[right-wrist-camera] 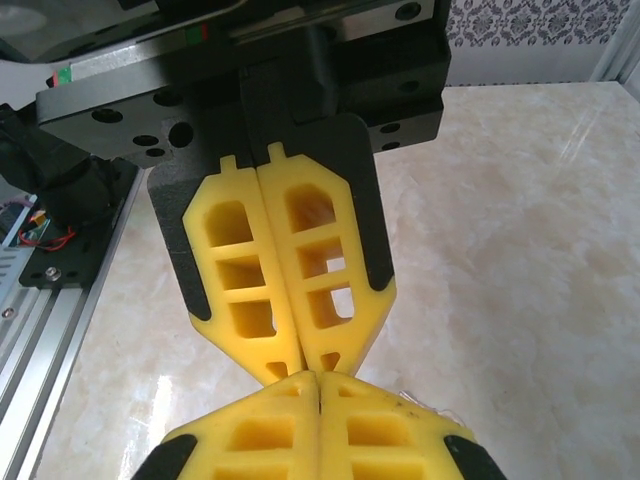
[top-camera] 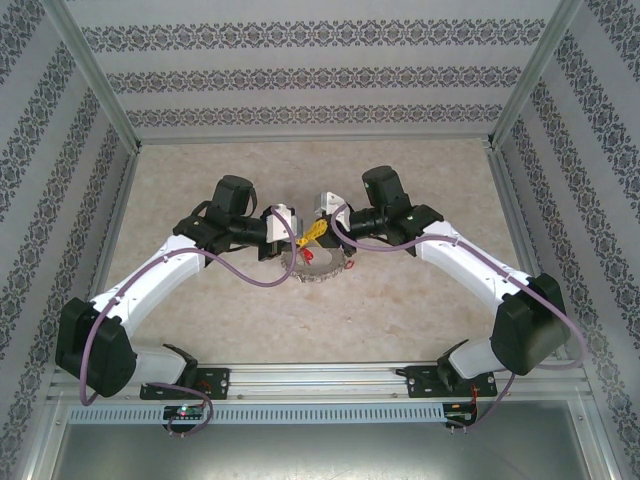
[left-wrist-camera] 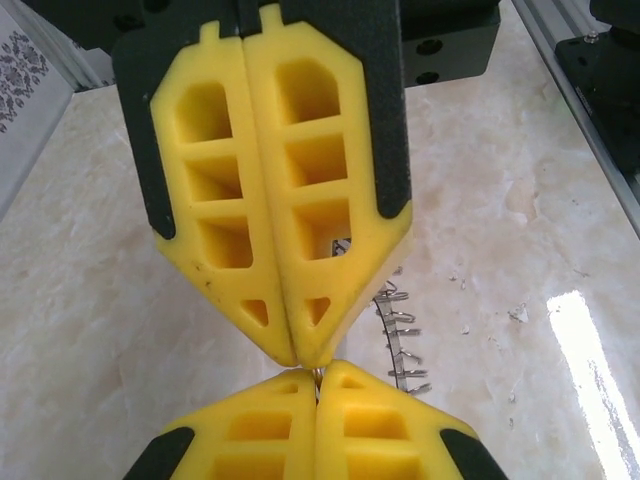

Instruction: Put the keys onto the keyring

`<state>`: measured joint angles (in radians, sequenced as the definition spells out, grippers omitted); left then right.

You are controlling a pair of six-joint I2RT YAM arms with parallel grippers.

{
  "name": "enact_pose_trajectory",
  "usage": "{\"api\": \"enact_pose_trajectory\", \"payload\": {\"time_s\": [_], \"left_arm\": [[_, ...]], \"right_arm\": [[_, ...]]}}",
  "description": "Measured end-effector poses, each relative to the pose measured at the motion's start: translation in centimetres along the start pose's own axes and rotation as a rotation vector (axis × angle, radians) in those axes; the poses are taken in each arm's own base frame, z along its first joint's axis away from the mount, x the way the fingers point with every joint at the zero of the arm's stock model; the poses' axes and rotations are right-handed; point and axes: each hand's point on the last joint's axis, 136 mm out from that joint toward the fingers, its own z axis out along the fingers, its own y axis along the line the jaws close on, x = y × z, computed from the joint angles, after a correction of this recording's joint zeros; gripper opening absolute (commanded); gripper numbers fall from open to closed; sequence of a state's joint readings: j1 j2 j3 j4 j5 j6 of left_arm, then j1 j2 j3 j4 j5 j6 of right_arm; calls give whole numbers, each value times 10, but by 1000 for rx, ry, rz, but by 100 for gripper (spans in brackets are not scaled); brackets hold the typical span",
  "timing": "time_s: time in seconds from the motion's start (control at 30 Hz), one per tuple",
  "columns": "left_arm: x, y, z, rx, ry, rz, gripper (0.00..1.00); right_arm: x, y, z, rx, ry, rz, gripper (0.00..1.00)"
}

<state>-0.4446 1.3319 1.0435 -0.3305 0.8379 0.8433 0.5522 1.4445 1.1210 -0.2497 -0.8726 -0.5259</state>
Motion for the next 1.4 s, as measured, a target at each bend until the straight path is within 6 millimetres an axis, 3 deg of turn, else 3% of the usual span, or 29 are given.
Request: {"api": "enact_pose_trajectory", "payload": {"time_s": [0.03,0.13,0.23,0.5,0.73,1.07,1.4], "left_arm": [[0,0,0,0,2,10,0],[4,-3,3,2,19,40,0],[10,-3,4,-6,45,65,0],[15,-7,2,14,74,142,0],[13,-9,1,20,68,175,0],[12,-10,1,24,61,174,0],[8,-17,-3,31,40,171,0]], "right_arm": [[1,1,0,-3,4,3,26],[3,2,-4,-14,5,-2,32],[4,2,-16,-11,4,4,45],[6,-6,-46,28,5,-29,61],[14,-9,-36,-16,38,-22,63],[46,-13,-5,-54,134,-8,59],[53,-26,-2,-26,152,-120,62]]}}
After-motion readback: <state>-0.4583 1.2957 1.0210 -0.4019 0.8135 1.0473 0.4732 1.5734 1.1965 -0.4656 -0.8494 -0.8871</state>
